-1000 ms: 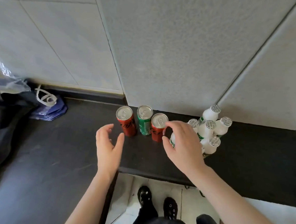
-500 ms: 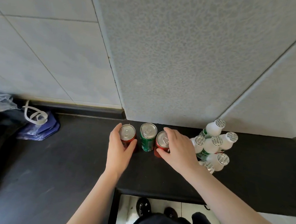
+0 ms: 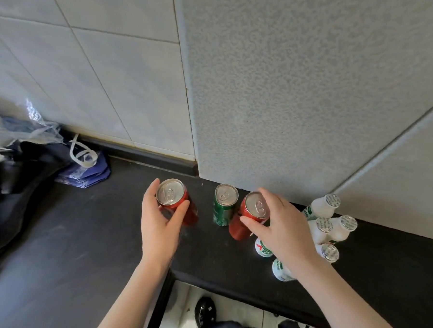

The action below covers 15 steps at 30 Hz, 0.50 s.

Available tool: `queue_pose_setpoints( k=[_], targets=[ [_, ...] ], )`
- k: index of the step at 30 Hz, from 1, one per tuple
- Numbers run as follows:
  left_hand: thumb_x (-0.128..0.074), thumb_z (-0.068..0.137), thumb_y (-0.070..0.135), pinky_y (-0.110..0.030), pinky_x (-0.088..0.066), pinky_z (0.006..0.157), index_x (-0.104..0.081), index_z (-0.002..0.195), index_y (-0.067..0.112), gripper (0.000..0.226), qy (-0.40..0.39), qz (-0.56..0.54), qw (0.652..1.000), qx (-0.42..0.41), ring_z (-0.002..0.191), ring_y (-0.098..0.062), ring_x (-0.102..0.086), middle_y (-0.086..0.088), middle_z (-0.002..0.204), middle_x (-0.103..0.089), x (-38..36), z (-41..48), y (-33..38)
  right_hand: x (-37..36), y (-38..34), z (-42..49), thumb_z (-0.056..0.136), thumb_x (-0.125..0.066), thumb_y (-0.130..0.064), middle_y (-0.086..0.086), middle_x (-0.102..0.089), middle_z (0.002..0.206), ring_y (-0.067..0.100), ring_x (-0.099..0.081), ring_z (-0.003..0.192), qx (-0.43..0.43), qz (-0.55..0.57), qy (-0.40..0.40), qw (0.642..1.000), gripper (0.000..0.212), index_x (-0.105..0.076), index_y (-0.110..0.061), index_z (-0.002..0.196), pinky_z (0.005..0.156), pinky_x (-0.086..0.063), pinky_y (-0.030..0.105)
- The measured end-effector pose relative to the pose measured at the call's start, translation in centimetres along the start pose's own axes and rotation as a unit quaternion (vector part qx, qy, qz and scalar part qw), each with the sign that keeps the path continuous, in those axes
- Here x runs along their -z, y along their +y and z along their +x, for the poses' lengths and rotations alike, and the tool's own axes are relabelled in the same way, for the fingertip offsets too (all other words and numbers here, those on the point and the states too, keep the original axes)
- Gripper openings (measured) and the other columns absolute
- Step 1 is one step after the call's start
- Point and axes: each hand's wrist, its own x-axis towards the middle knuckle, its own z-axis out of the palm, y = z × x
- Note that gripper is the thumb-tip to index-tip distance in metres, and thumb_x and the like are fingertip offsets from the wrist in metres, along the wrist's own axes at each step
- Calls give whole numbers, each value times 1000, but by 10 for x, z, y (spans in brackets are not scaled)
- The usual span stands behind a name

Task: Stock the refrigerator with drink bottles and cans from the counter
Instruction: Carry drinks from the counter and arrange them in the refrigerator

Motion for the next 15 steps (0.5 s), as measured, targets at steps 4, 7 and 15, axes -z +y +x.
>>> queue_pose_setpoints(
  k=[4, 7, 15],
  targets=[
    [-71, 84, 17, -22, -41, 97, -36, 142, 25, 68, 59, -14, 998, -2, 122, -10, -48, 7, 137, -46, 15, -27, 17, 29, -2, -6, 74, -63, -64, -7, -64, 117, 14, -61, 103, 47, 6, 9, 999, 73, -47, -26, 134, 75, -38, 19],
    [-70, 84, 16, -23, -41, 98, -36, 141, 25, 67, 106, -28, 994, -3, 121, -8, -48, 9, 134, -46, 29, -56, 24, 47, -11, -15, 68, -67, -61, -2, -64, 120, 17, -61, 106, 80, 72, 26, 994, 80, -46, -21, 134, 80, -38, 21],
    [-69, 84, 13, -6, -44, 81, -40, 129, 31, 57, 266, -50, 963, 11, 97, 12, -54, 40, 107, -49, 67, -165, 29, 57, -42, -52, 61, -63, -66, -11, -60, 110, 9, -58, 100, 188, 298, -47, 935, 70, -52, -22, 115, 85, -51, 28]
  ],
)
